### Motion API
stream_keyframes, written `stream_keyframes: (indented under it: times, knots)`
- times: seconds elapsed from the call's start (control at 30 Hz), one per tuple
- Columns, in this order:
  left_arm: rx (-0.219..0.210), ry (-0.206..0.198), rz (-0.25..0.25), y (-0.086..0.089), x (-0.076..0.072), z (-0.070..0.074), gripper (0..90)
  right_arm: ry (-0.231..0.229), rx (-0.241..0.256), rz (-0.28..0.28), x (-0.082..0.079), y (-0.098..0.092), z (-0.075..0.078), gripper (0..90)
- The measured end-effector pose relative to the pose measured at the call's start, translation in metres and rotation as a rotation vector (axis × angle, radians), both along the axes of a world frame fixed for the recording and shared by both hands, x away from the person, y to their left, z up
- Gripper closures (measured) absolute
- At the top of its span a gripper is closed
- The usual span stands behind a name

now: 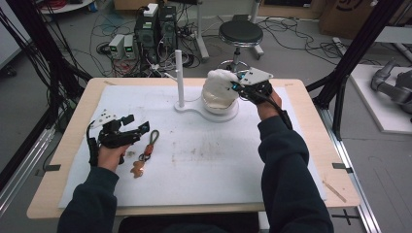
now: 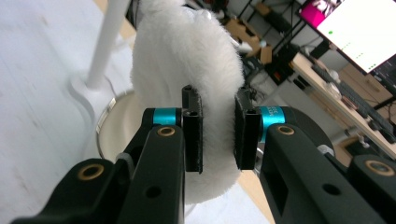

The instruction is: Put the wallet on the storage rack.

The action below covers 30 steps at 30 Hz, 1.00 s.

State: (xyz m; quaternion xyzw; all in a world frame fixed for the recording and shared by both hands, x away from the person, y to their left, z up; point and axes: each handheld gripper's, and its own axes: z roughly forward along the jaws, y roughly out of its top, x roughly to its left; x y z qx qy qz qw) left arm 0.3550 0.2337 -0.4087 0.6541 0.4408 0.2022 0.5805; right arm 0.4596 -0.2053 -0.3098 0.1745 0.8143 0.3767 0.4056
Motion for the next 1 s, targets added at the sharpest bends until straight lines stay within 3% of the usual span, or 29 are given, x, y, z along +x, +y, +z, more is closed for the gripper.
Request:
stream_keyframes:
  times: [0.17,0.33,0.57,0.7,0.73,0.77,0.83,0.87,0.9,0.97,1.0]
  knots:
    - [-0.004,0.003,0.003,0.000,0.000,0.000,19.7,-0.011,-0.078,0.017,0.006,0.009,-0.010,77.7]
    - [-0.003,0.006,0.000,-0.001,0.000,-0.001,20.0,0.003,-0.110,0.013,0.012,0.017,-0.021,77.7]
    - [-0.004,0.011,-0.005,-0.002,-0.001,-0.002,20.2,0.056,-0.114,0.004,0.024,0.021,-0.047,77.6]
    - [-0.004,0.015,-0.005,-0.001,-0.001,-0.003,20.3,0.090,-0.093,0.002,0.025,0.019,-0.050,74.0]
    - [-0.003,0.015,-0.006,-0.001,-0.001,-0.003,20.6,0.134,-0.035,-0.016,0.024,0.015,-0.048,62.1]
    - [-0.003,0.015,-0.006,-0.001,-0.001,-0.003,20.8,0.145,-0.001,-0.020,0.024,0.013,-0.047,58.8]
    - [-0.005,0.016,-0.006,-0.001,-0.001,-0.003,20.9,0.186,0.079,-0.044,0.021,0.004,-0.043,53.0]
    - [-0.004,0.016,-0.004,-0.001,-0.001,-0.003,20.9,0.186,0.079,-0.044,0.021,0.004,-0.043,53.0]
    - [-0.002,0.018,-0.004,0.000,-0.001,-0.003,20.9,0.226,0.178,-0.055,0.016,-0.008,-0.039,50.3]
    - [-0.009,0.016,-0.002,0.000,-0.002,-0.003,20.9,0.259,0.241,-0.064,0.010,-0.018,-0.034,48.3]
    - [-0.007,0.017,-0.005,0.000,-0.002,-0.003,20.9,0.302,0.284,-0.072,0.006,-0.025,-0.031,47.5]
